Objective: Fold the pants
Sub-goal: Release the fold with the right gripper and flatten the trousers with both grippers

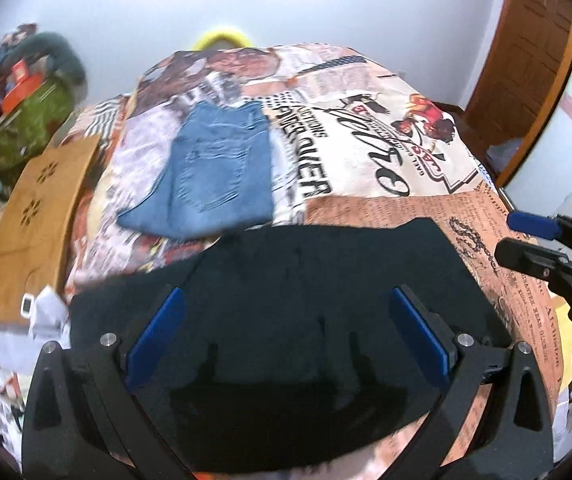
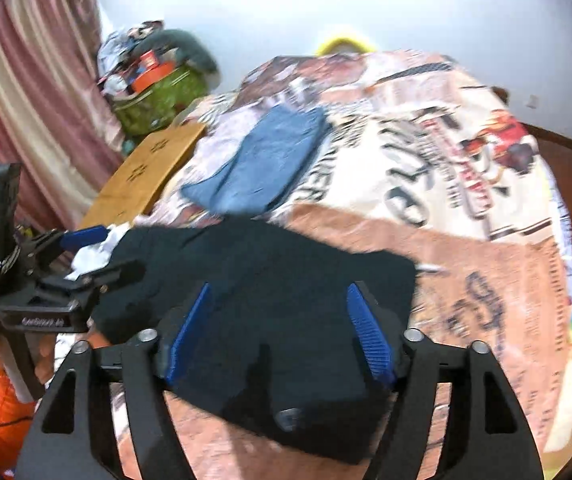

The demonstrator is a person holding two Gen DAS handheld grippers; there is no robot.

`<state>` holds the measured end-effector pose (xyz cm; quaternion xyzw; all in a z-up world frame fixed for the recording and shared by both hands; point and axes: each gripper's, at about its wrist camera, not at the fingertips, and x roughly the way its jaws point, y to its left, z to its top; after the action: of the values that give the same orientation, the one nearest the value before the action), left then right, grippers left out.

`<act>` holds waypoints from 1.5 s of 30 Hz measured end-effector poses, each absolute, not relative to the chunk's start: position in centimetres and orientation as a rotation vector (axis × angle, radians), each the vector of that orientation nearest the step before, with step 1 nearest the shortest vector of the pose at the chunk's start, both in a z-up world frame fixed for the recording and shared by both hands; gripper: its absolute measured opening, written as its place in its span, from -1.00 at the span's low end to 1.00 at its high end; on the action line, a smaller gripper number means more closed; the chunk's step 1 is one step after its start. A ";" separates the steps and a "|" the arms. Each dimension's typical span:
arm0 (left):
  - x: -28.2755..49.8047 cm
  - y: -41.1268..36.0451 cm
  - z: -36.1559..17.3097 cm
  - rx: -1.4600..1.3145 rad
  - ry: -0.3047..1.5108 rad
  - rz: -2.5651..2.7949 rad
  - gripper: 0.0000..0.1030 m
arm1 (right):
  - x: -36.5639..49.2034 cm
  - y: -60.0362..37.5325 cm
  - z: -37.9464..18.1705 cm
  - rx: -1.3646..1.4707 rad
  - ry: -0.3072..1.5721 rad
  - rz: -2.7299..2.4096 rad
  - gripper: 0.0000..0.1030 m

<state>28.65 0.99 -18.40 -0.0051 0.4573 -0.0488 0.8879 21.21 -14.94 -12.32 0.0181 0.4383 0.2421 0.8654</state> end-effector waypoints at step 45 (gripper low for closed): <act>29.3 -2.6 -26.4 0.131 1.145 -0.087 1.00 | 20.0 -19.4 -21.0 -0.040 1.132 0.402 0.54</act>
<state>29.31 -2.61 -26.39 0.0618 0.5410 -0.0410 0.8377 20.03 -19.37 -21.03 -0.0189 0.5325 0.1890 0.8248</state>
